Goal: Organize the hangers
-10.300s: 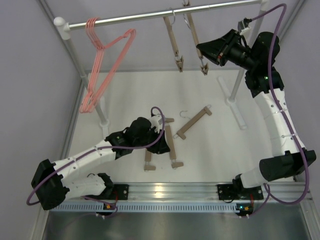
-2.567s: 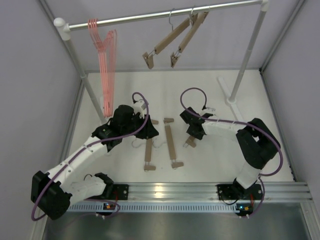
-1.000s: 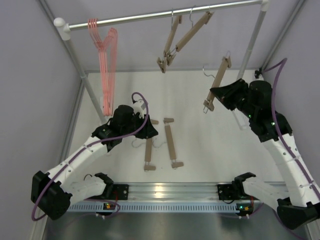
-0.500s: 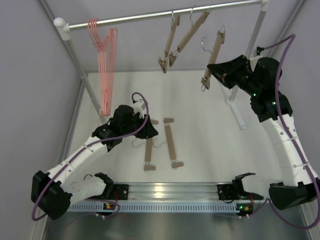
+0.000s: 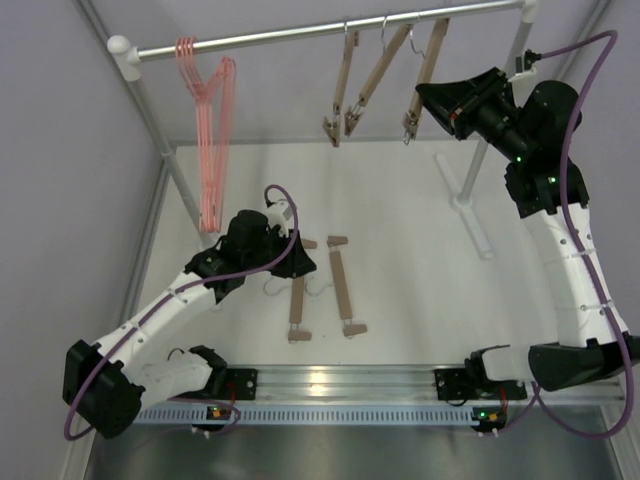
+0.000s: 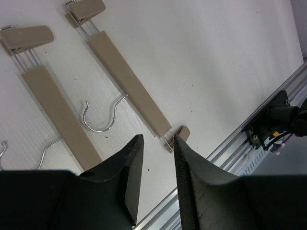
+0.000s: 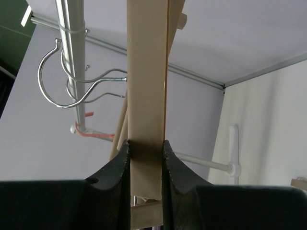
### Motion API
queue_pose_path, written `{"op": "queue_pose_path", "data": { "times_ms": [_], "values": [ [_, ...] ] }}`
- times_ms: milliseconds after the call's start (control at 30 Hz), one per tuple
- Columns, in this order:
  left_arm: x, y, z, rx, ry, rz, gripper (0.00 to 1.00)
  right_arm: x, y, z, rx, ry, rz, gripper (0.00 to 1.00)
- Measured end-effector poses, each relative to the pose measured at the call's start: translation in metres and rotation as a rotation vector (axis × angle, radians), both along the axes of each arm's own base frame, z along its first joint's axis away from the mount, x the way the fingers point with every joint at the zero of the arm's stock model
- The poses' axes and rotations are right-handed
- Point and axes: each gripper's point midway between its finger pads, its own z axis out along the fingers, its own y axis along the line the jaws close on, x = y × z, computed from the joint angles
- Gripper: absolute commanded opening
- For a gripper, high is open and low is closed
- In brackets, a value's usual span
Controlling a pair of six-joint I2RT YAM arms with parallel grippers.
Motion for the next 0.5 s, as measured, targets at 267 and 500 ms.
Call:
{"op": "queue_pose_path", "data": {
  "times_ms": [267,500],
  "values": [
    [0.000,0.000,-0.001,0.004,0.001,-0.002,0.36,0.022,0.005,0.008,0.029,-0.005,0.029,0.00],
    [0.000,0.000,-0.001,0.004,0.001,-0.002,0.36,0.041,0.009,0.011,0.049,-0.010,0.042,0.00]
  ]
}}
